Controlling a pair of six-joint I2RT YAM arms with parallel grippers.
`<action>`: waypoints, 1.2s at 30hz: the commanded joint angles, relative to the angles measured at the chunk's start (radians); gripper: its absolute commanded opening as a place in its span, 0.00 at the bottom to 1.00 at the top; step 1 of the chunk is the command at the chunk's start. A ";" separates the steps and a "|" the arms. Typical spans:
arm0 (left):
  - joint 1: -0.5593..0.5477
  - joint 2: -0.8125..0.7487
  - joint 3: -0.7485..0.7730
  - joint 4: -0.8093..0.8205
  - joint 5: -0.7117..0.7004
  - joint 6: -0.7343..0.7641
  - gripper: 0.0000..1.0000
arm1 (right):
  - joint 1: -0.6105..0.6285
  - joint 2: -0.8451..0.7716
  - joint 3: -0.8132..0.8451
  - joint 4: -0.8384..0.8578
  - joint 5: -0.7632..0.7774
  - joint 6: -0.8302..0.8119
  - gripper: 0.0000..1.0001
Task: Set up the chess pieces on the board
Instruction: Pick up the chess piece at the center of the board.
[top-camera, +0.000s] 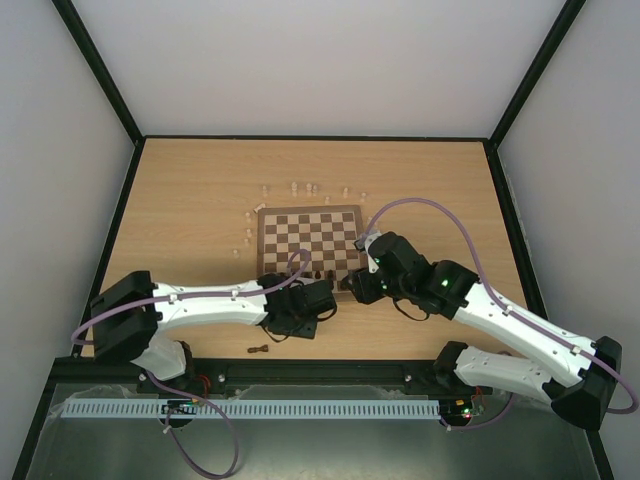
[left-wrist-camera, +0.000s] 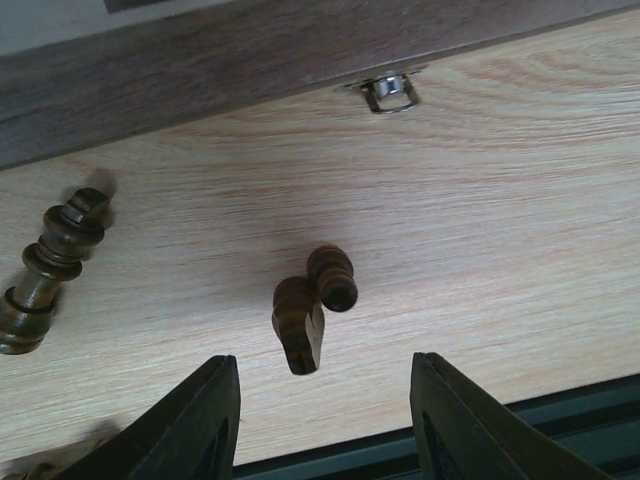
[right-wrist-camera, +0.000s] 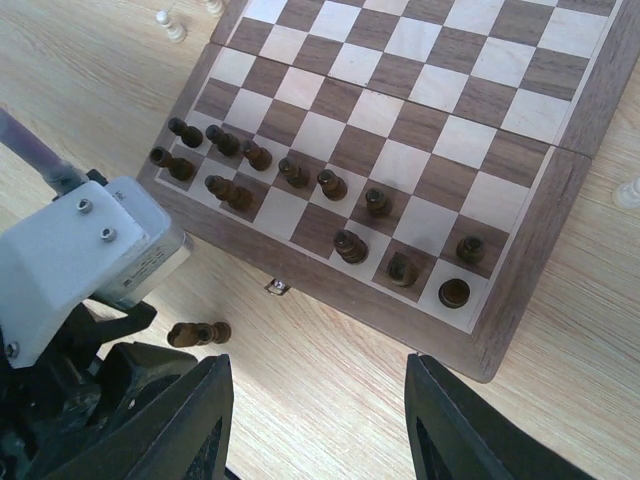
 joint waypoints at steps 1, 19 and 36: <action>-0.007 0.023 -0.027 0.009 0.004 -0.041 0.49 | -0.001 -0.017 -0.013 -0.001 -0.016 -0.010 0.48; 0.020 0.044 -0.066 0.031 -0.017 -0.045 0.24 | -0.001 -0.026 -0.015 0.004 -0.024 -0.011 0.48; 0.044 0.078 -0.041 0.013 -0.066 -0.025 0.11 | 0.001 -0.026 -0.016 0.004 -0.022 -0.011 0.48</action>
